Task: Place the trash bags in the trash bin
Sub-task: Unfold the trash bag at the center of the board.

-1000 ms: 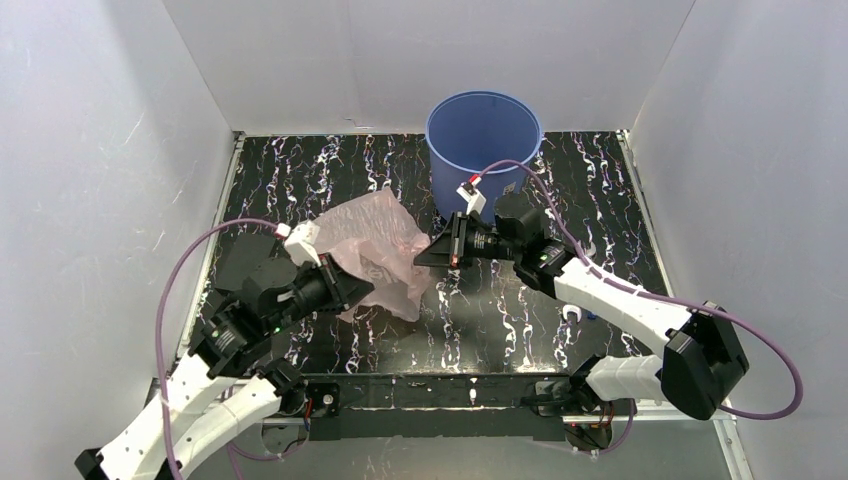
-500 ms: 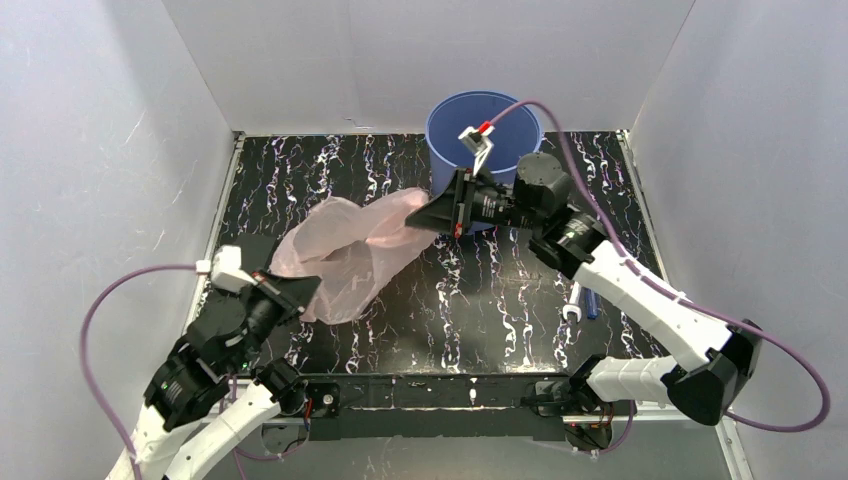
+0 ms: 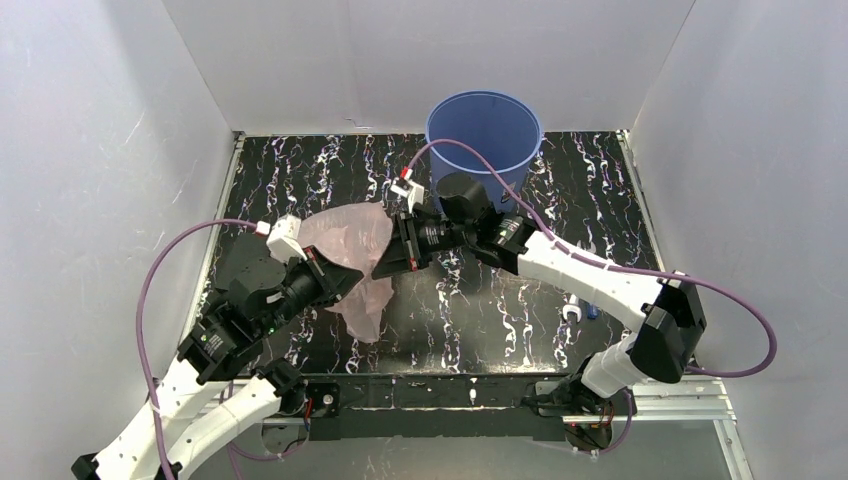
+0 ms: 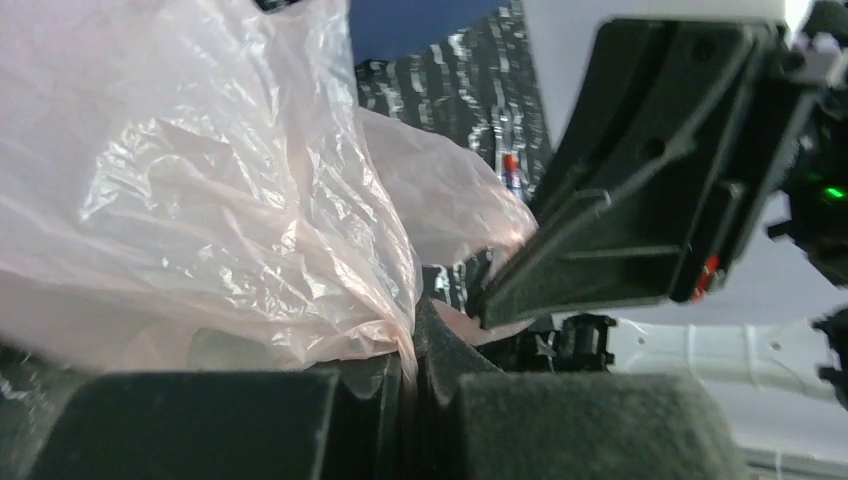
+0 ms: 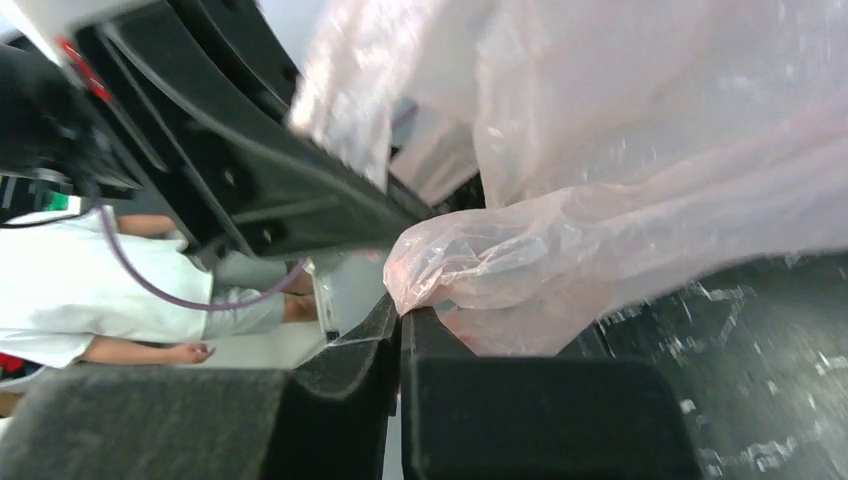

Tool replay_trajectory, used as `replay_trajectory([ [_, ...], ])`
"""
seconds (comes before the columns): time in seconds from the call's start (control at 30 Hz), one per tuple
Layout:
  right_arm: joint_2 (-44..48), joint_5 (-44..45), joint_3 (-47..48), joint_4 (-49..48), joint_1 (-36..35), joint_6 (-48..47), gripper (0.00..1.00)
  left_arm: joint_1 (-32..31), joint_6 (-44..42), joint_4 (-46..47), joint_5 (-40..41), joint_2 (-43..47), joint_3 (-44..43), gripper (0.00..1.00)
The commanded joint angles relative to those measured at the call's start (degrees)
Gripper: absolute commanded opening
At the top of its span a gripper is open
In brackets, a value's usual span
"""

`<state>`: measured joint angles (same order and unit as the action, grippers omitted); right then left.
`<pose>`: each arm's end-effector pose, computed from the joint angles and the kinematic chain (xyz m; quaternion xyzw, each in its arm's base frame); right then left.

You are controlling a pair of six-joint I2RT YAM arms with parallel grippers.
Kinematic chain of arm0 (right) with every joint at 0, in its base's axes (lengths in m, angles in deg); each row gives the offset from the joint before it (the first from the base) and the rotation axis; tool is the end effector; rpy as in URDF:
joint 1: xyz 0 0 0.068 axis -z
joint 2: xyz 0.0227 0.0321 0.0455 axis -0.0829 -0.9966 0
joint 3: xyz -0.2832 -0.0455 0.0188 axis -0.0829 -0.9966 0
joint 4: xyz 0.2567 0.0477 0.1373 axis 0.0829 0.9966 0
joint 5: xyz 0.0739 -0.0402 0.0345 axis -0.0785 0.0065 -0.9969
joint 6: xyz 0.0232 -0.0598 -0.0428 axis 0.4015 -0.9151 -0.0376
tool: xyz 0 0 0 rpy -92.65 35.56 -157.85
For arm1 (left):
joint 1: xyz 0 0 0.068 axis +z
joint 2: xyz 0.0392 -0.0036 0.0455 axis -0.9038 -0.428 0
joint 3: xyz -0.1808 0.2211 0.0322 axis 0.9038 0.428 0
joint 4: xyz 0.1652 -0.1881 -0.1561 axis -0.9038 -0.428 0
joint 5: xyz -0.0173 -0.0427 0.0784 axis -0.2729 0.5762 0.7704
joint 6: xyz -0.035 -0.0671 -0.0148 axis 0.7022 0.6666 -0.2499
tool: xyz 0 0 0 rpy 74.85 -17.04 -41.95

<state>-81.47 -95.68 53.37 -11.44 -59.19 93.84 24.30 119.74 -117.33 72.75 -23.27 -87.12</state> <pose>0.2049 0.3498 0.3478 -0.2412 0.7689 0.5666 0.1721 0.1259 -0.0982 0.3665 -0.0932 0.7814 -0.4062 0.4645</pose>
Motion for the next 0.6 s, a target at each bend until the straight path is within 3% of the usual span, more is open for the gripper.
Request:
replay_trajectory([
  [0.0, 1.24, -2.37, 1.95, -13.04, 0.42, 7.01, 0.12, 0.06, -4.79, 7.76, -8.01, 0.28, -1.55, 0.02],
  [0.27, 2.50, 5.65, -5.20, -21.22, 0.38, 16.01, 0.15, 0.02, -2.87, 10.41, -10.11, 2.42, 1.45, 0.19],
  [0.57, 0.70, 4.90, -5.59, -24.20, 0.38, 20.19, 0.15, 0.07, -2.96, 11.87, -11.93, 4.02, 3.43, 0.32],
])
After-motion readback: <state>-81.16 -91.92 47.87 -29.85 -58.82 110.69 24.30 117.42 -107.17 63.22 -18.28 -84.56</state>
